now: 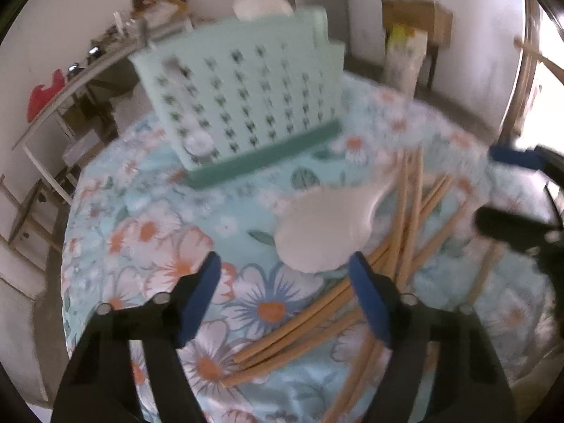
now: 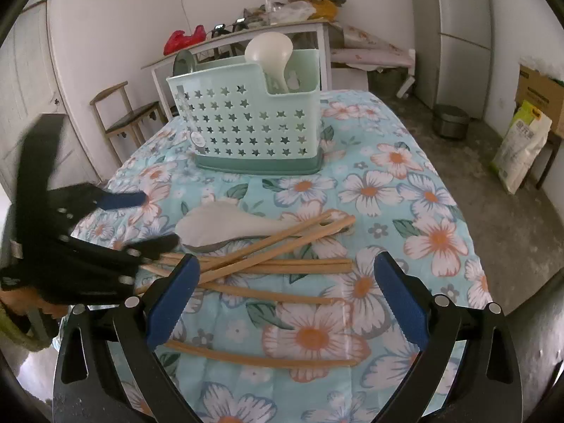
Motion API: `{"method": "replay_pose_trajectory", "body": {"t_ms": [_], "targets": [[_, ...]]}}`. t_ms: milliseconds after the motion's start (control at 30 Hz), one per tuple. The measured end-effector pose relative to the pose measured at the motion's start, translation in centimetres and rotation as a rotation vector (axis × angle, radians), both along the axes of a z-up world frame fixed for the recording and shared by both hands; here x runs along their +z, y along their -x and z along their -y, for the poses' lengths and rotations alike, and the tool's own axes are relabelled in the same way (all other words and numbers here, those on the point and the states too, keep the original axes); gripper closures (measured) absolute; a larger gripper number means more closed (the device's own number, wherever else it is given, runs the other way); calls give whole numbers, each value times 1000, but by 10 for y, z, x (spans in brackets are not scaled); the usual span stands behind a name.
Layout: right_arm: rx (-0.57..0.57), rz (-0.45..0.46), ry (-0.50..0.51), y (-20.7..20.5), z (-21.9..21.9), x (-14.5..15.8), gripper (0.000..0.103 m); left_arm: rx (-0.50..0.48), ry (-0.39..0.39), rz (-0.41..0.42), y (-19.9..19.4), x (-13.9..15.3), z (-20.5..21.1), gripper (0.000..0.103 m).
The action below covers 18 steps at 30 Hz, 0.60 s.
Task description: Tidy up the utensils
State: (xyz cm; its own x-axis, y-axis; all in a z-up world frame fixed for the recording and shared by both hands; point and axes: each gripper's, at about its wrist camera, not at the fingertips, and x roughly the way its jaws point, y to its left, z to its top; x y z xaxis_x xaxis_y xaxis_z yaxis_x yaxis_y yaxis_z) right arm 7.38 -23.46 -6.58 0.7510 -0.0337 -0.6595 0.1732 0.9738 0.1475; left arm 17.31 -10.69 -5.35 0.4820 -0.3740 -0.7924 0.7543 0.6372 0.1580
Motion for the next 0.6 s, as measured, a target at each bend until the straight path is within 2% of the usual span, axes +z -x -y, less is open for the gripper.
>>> {"method": "replay_pose_trajectory", "body": {"t_ms": [267, 333, 400, 600], "targets": [[12, -11, -8, -4, -2, -2, 8, -96, -46, -29, -11, -7, 13, 37], [18, -15, -16, -6, -3, -4, 8, -95, -50, -29, -17, -9, 18, 44], [23, -15, -19, -6, -4, -4, 8, -76, -36, -30, -24, -8, 18, 49], [20, -18, -22, -7, -2, -6, 8, -29, 48, -47, -40, -3, 21, 52]]}}
